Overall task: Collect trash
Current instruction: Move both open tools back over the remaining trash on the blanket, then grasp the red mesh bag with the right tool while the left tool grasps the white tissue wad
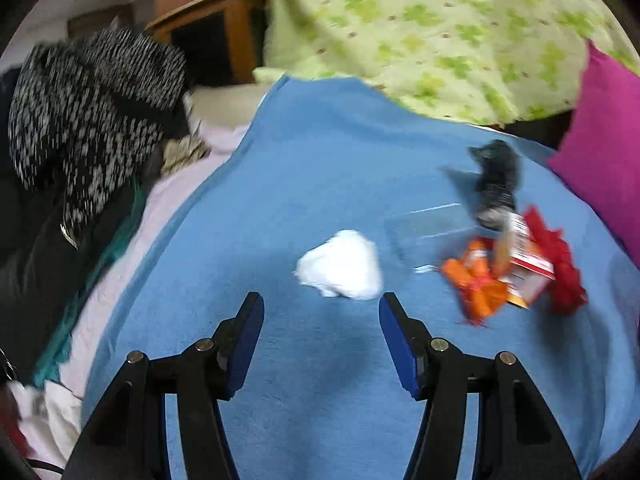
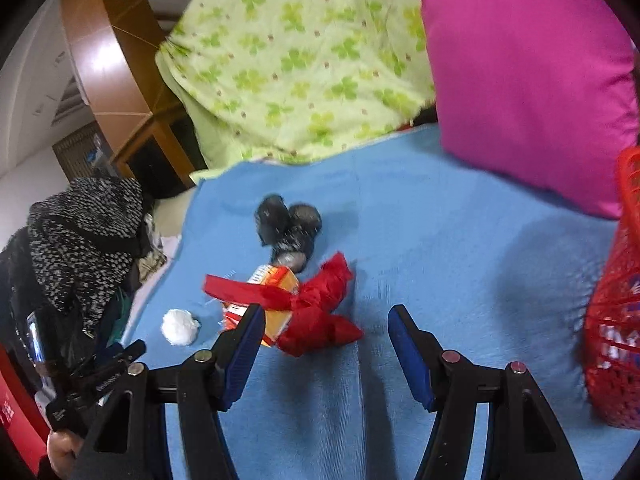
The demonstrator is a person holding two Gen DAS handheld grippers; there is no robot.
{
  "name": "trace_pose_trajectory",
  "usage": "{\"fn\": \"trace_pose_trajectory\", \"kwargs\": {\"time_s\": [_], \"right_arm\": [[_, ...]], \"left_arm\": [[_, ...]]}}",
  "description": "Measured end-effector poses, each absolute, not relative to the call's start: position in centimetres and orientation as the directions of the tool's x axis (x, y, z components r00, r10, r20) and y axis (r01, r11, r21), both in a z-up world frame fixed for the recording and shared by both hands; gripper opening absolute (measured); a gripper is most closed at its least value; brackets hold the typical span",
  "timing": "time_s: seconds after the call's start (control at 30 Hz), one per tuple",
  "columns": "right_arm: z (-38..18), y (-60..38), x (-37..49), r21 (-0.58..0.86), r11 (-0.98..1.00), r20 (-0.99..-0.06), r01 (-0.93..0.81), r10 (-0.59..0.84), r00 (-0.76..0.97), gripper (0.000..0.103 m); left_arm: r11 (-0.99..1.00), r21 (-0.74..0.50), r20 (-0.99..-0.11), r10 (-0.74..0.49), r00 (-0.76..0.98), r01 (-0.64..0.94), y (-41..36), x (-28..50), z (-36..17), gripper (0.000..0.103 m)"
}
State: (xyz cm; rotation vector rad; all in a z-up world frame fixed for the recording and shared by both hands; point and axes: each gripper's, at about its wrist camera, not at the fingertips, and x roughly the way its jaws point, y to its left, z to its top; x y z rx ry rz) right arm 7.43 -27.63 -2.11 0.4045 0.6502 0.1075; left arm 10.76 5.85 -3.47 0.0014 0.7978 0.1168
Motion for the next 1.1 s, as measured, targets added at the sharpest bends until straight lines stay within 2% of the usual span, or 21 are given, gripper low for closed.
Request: {"fn": "trace_pose_trajectory", "kwargs": {"time_s": [0.17, 0.33, 0.37, 0.43, 0.47, 0.7, 0.9, 0.93, 1.07, 1.1], "right_arm": [[-4.2, -26.9, 10.9, 0.401, 0.915, -0.630, 0.043, 0.241, 0.738, 0.067], [-5.8, -26.1, 14.2, 0.444, 0.895, -0.651, 0.045, 0.288, 0.703, 0.066], [-6.1, -25.7, 14.8, 0.438, 0.898, -0.658, 0.045, 0.286, 0.697, 0.065], [-6.7, -25.2, 15.9, 0.434, 0.900, -0.672, 0.045, 0.290, 0.682, 0.054], [-7.0, -25.0, 16.4, 0.438, 0.897, -0.680, 0.050, 0.295, 0.671, 0.051], [-9.1, -24.0, 18.9, 0.431, 0.897, -0.731, 0.104, 0.279, 0.622, 0.050], [-9.4, -23.9, 18.8, 0.404, 0.909, -0.749, 0.105, 0.262, 0.609, 0.038], [-9.3, -24.0, 18.6, 0.406, 0.908, -0.747, 0.107, 0.262, 0.612, 0.038], [-8.4, -24.8, 17.4, 0.423, 0.900, -0.733, 0.103, 0.272, 0.623, 0.038], [-8.0, -25.0, 17.0, 0.423, 0.901, -0.726, 0.097, 0.273, 0.631, 0.038]], "left_arm": [[0.988, -0.010, -0.731, 0.100, 0.675, -0.157, 7.8, 12.4, -4.2, 0.061], [0.990, -0.034, -0.735, 0.066, 0.675, -0.134, 7.8, 14.0, -4.5, 0.061], [0.993, -0.025, -0.730, 0.060, 0.681, -0.115, 7.3, 14.2, -4.6, 0.061], [0.996, -0.032, -0.723, 0.036, 0.690, -0.086, 7.0, 14.3, -4.7, 0.061], [0.997, -0.046, -0.718, 0.014, 0.696, -0.069, 6.7, 14.5, -4.8, 0.061], [0.997, -0.069, -0.723, -0.032, 0.690, -0.026, 5.9, 16.9, -5.9, 0.065], [0.998, -0.062, -0.769, -0.037, 0.638, -0.017, 5.8, 18.2, -8.1, 0.065], [0.997, -0.074, -0.768, -0.047, 0.639, -0.015, 5.9, 18.2, -8.2, 0.063], [0.994, -0.110, -0.763, -0.083, 0.642, -0.002, 6.1, 18.1, -8.2, 0.043], [0.994, -0.110, -0.762, -0.086, 0.642, 0.003, 5.9, 18.0, -8.1, 0.043]]}}
